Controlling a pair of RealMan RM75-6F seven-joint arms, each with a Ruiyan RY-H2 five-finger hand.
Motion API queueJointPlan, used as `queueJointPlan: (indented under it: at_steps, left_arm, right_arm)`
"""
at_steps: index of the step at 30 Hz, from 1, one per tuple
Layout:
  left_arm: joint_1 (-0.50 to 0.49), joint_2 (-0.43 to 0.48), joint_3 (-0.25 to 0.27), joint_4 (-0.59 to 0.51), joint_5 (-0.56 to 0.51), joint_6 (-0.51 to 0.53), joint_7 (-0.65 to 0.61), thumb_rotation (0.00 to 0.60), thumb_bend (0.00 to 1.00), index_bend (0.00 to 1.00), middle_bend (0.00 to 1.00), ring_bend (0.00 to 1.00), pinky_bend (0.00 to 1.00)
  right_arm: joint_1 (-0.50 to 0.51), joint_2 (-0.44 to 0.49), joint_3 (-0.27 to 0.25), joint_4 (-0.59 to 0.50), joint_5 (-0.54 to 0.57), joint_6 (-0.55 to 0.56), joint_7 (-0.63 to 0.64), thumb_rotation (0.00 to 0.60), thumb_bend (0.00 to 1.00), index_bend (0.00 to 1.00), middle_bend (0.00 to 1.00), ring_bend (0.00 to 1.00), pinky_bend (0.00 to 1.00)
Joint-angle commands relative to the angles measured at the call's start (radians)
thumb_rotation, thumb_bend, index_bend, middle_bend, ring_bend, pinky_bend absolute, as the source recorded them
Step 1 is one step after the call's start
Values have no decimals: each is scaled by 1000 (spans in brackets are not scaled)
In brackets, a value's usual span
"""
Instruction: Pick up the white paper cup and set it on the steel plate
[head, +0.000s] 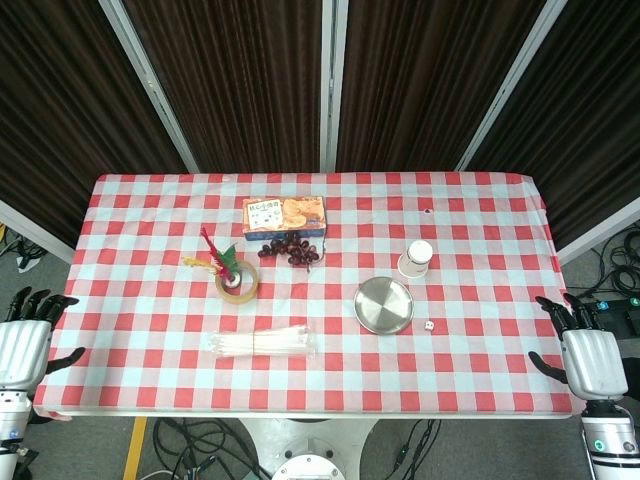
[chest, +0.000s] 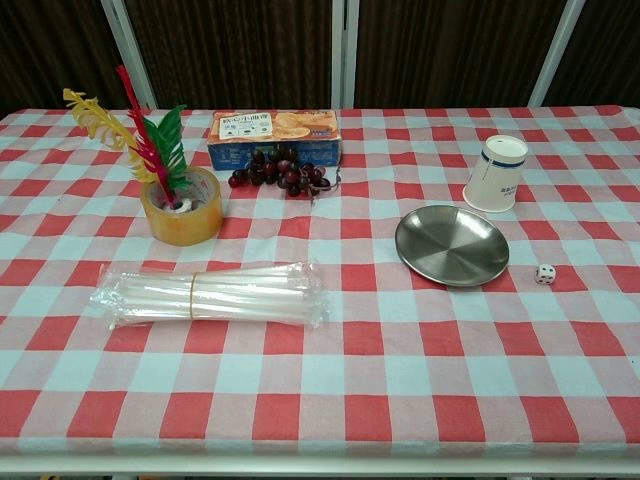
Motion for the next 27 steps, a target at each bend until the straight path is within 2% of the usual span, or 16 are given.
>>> queueJointPlan:
  at_steps: [1, 12, 15, 19, 27]
  left_arm:
    - [-2, -2, 0, 4, -7, -8, -3, 600, 43, 270, 264, 148, 94]
    - [-2, -5, 0, 7, -6, -8, -10, 600, 43, 271, 264, 148, 94]
    - [-1, -5, 1, 7, -2, -5, -13, 600, 43, 270, 264, 148, 94]
    - [-2, -7, 2, 10, 3, -4, -18, 600, 43, 270, 264, 148, 93]
    - [2, -2, 1, 18, 5, 6, -34, 600, 43, 270, 264, 148, 93]
  right_arm:
    - [1, 0, 0, -2, 0, -1, 0, 600, 68, 187, 290, 111, 187]
    - [5, 4, -12, -12, -28, -4, 10, 600, 69, 196, 298, 113, 193]
    - [19, 0, -13, -10, -40, -19, 12, 600, 70, 216, 343, 155, 216]
    - [80, -9, -6, -13, -46, -108, -21, 600, 70, 257, 449, 301, 329]
    - [233, -69, 8, 12, -10, -348, -163, 600, 72, 367, 719, 657, 694]
